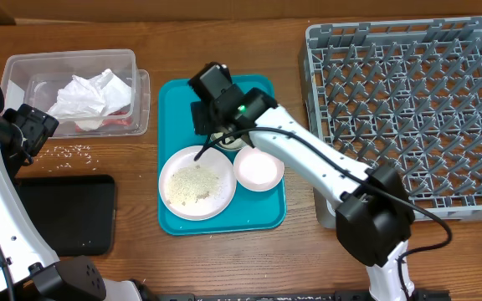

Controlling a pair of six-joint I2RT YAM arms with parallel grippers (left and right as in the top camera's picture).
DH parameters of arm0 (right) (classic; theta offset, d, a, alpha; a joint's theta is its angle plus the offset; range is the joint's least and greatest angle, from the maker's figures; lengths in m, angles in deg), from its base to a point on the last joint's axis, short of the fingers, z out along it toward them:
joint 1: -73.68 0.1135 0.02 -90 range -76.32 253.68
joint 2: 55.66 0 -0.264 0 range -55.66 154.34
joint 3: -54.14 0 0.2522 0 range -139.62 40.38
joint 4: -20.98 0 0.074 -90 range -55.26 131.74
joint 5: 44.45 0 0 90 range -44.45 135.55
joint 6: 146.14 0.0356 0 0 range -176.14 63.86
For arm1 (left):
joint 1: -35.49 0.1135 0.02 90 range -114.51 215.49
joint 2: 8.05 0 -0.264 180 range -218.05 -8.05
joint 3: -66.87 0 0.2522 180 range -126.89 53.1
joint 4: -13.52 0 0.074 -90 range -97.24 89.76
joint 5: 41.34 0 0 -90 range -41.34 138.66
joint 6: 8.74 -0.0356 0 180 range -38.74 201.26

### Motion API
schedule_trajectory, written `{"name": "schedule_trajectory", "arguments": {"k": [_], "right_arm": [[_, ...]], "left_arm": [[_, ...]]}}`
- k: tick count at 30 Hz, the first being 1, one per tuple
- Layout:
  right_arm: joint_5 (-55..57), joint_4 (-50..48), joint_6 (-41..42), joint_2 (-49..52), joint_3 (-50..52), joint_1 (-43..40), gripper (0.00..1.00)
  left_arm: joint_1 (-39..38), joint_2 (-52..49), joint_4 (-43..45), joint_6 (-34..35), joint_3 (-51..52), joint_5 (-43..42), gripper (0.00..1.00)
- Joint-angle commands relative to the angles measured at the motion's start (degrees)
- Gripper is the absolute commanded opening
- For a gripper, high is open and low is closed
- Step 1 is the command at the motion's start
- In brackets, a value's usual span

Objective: Sort waste into correct bins and load items into the dishwasher
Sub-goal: 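Lower the right gripper onto the pale-green bowl rim and grip it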

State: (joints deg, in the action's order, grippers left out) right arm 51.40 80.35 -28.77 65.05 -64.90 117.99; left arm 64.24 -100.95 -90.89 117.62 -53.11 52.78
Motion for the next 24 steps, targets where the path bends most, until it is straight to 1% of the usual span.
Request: {"name": "schedule_trajectory", "arguments": {"k": [1, 5, 11, 15, 18, 24], "right_arm": [[5.16, -0.24, 1.44, 0.57, -1.84, 1.33, 0.6], [5.31, -0.02, 4.02, 1.4, -1.84, 1.42, 0.55], [5.29, 0.61, 4.44, 3.43, -1.84, 1.44, 0.51], [5.27, 0.68, 4.44, 3.63, -1.84, 1.44, 0.44], [5.27, 1.05, 6.01, 3.63, -1.84, 1.44, 0.4], [5.27, 1.31, 6.12, 3.63, -1.77, 1.44, 0.4]], "left_arm": [[0.11, 0.66, -0.11, 0.96, 0.0, 0.33, 1.0], [0.11, 0.66, -0.13, 0.94, 0.0, 0.31, 1.0], [0.11, 0.66, -0.11, 0.96, 0.0, 0.31, 1.0], [0.11, 0.66, -0.11, 0.94, 0.0, 0.31, 1.0], [0.11, 0.66, -0.13, 0.94, 0.0, 0.31, 1.0], [0.11, 0.66, -0.13, 0.96, 0.0, 0.33, 1.0]]}}
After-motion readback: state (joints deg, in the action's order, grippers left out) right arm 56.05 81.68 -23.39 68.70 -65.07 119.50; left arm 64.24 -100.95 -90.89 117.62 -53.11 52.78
